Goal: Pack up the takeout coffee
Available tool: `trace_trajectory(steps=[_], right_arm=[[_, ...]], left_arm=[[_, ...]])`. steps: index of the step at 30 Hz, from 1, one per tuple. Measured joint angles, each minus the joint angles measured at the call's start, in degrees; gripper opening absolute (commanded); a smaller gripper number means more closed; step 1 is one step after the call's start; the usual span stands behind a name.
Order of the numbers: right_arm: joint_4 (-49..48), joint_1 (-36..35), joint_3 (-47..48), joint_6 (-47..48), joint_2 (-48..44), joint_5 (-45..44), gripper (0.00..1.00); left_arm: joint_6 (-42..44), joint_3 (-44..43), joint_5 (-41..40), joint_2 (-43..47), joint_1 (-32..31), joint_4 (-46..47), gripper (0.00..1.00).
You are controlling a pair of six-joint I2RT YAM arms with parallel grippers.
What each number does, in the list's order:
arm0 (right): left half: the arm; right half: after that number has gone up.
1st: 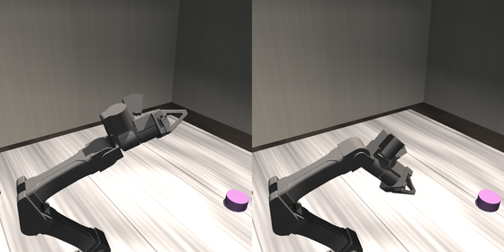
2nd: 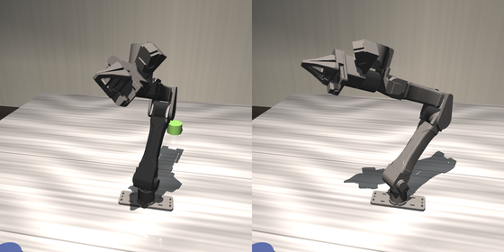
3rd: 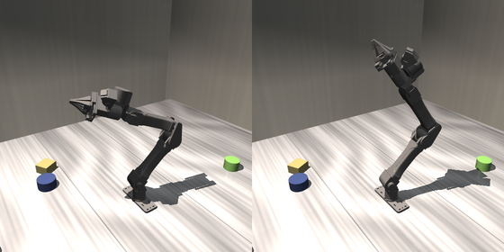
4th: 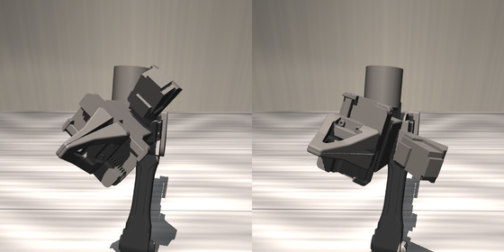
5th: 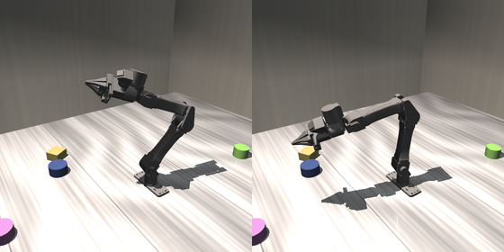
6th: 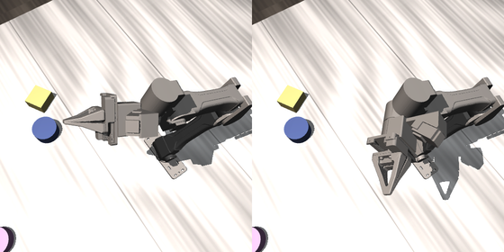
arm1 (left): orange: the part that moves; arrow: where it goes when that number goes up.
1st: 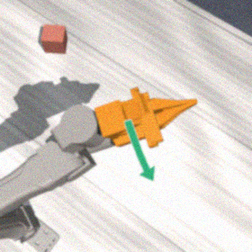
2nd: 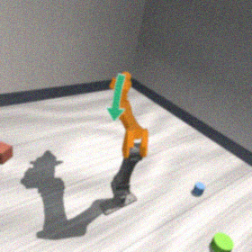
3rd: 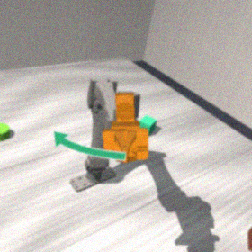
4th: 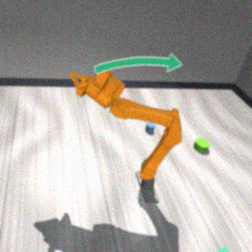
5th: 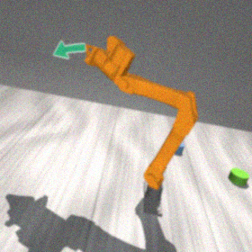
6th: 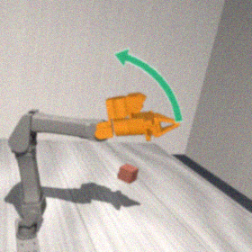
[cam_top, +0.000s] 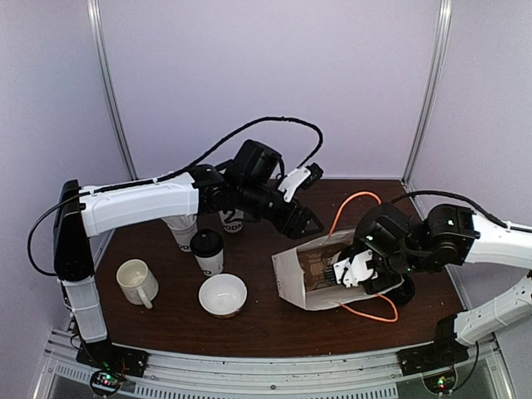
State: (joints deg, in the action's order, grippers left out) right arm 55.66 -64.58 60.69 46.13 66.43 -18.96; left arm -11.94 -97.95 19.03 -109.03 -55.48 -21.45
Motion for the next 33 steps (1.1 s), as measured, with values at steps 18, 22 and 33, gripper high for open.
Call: trace_trajectory(steps=[18,22,33], right_arm=[[2.25,-0.02,-6.08,2.21,-9.53,7.89,0.60],[-0.04,-0.02,-8.13,2.97,-9.90,4.90,0.60],[-6.34,-0.02,-8.57,3.45,-9.03,-2.58,0.60]], left_arm=[[-0.63,4.98,-4.81,2.56,-7.63,-2.01,0.68],[-0.72,5.18,-4.92,2.56,-7.65,-1.16,0.68],[-0.90,5.49,-4.76,2.56,-7.63,0.63,0.67]])
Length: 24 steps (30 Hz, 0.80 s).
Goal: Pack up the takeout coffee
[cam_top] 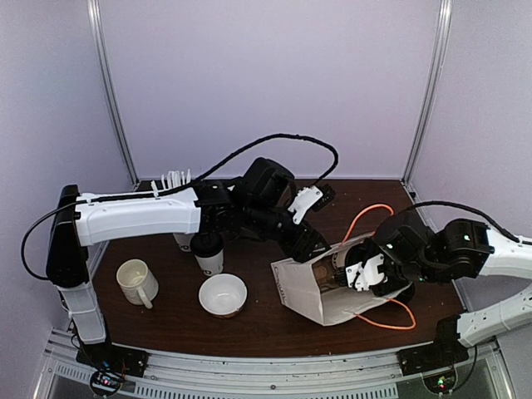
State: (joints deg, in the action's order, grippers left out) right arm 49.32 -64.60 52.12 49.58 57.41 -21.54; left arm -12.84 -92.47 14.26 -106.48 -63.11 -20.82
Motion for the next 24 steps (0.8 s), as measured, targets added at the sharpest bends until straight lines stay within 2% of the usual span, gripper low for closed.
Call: trace_trajectory(steps=[24], right_arm=[[-6.86,0.00,-2.62,0.22,7.63,-2.25,0.60]], left_arm=[[0.15,2.03,1.14,0.09,0.00,2.80,0.69]])
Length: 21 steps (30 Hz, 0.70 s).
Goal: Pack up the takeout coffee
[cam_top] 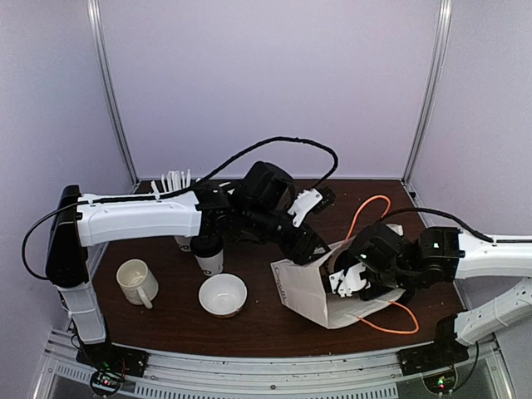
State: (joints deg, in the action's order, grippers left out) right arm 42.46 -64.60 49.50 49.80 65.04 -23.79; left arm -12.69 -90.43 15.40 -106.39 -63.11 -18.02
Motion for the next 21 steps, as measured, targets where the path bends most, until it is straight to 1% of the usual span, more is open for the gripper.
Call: trace_trajectory(steps=[5,11,16,21], right_arm=[[1.33,0.24,2.27,-0.11,3.13,1.46,0.60],[3.74,2.60,7.28,-0.22,7.93,3.67,0.60],[5.66,7.26,12.22,-0.20,13.05,7.69,0.59],[9.90,13.44,20.39,-0.20,20.20,13.99,0.60]], left_arm=[[1.22,0.35,-2.40,2.16,0.22,-0.90,0.70],[2.93,4.42,-6.25,10.82,2.08,-1.51,0.71],[3.85,7.82,-8.44,16.00,3.56,-1.38,0.71],[4.24,11.15,-9.46,18.21,4.11,-1.42,0.71]])
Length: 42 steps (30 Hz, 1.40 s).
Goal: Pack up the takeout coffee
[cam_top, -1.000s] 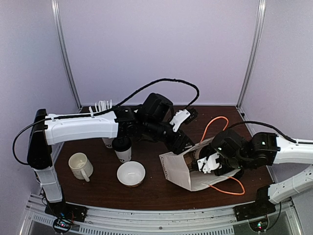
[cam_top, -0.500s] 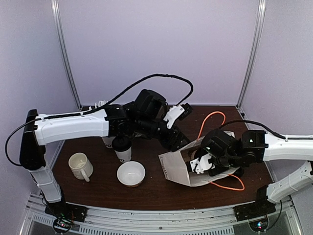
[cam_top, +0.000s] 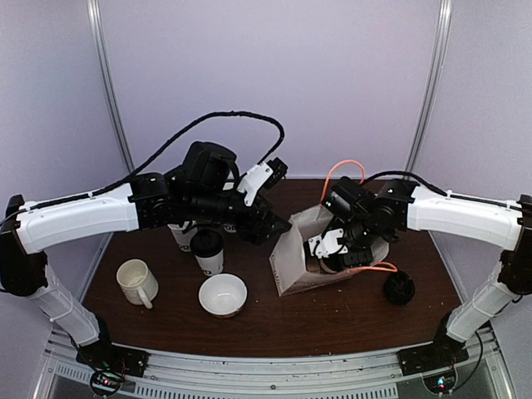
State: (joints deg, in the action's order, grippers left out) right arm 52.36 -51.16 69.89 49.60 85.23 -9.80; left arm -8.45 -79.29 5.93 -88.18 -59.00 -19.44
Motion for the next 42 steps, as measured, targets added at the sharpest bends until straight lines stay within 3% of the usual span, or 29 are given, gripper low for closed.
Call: trace_trajectory(steps=[10,20,27,29,42], right_arm=[[12.94,9.55,21.11,0.31,17.14,10.54,0.58],[10.40,9.77,18.38,1.49,16.98,10.25,0.57],[9.49,9.86,17.35,1.44,15.69,10.56,0.80],[10.36,10.12,18.10,1.20,15.80,11.15,0.98],[23.32,10.80,30.84,-2.56,16.72,16.35,1.00]], left_arm=[[0.02,5.09,-0.15,3.61,2.32,0.11,0.72],[0.07,6.75,0.35,5.53,5.22,0.17,0.72],[0.46,6.75,0.92,6.05,6.16,0.15,0.72],[0.48,6.75,0.94,6.08,6.19,0.15,0.72],[0.48,7.98,0.63,7.08,6.19,-0.04,0.73]])
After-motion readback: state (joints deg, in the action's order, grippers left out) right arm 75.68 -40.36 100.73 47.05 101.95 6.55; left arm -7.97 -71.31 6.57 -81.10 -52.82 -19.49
